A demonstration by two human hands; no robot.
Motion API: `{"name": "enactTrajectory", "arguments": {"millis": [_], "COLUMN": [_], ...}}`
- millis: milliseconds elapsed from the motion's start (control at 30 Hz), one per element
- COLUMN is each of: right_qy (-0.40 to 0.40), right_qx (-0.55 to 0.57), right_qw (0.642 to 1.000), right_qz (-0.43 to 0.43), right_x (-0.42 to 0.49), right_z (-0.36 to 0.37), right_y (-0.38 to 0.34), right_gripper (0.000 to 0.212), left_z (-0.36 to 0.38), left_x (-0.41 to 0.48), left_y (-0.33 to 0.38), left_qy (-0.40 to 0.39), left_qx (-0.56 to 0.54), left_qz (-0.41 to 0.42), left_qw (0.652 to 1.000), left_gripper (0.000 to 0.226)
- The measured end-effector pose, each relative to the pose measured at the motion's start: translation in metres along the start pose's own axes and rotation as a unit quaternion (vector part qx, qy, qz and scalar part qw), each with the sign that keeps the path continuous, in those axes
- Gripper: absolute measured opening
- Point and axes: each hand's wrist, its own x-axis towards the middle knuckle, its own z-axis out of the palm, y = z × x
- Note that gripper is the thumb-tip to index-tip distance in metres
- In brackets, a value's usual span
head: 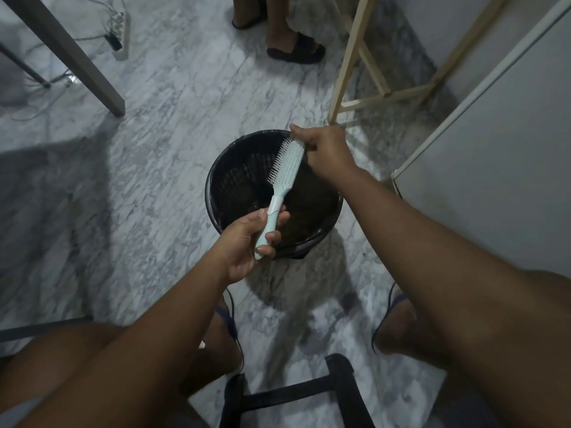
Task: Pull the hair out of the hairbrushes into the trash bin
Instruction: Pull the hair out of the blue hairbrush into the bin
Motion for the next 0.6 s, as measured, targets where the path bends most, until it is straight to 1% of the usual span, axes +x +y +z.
{"name": "enactTrajectory", "arguments": {"millis": [67, 100, 167, 267, 333, 400, 467, 600], "right_qy": [0.016, 0.018, 0.001, -0.047, -0.065, -0.092, -0.129, -0.203], "right_qx": [0.068, 0.083, 0.073, 0.033, -0.003, -0.026, -0.047, -0.122], "right_qw": [0.995, 0.991, 0.988, 0.99, 0.991, 0.989, 0.984, 0.965], "right_qz": [0.07, 0.099, 0.133, 0.133, 0.12, 0.116, 0.117, 0.114], "right_x": [-0.001, -0.002, -0.008, -0.02, -0.031, -0.042, -0.05, -0.06], "right_z": [-0.001, -0.002, 0.0, 0.007, 0.012, 0.017, 0.025, 0.044], "right_y": [0.002, 0.002, 0.004, 0.003, -0.001, -0.005, -0.007, -0.003], "right_gripper": [0.057, 0.057, 0.057, 0.059, 0.054, 0.053, 0.058, 0.069], "left_z": [0.003, 0.005, 0.007, 0.01, 0.013, 0.016, 0.016, 0.014], "left_x": [-0.001, -0.002, -0.001, 0.002, 0.005, 0.008, 0.011, 0.019], "left_y": [0.001, 0.0, 0.0, -0.001, -0.001, -0.002, -0.002, -0.004], "left_qy": [0.005, 0.011, 0.035, 0.076, 0.098, 0.127, 0.156, 0.2], "left_qx": [-0.005, -0.01, -0.018, -0.024, -0.019, -0.003, 0.015, 0.042], "left_qz": [0.002, 0.008, 0.019, 0.016, 0.007, 0.008, 0.009, -0.016], "left_qw": [1.0, 1.0, 0.999, 0.997, 0.995, 0.992, 0.988, 0.979], "left_gripper": [0.031, 0.031, 0.031, 0.032, 0.03, 0.028, 0.03, 0.029]}}
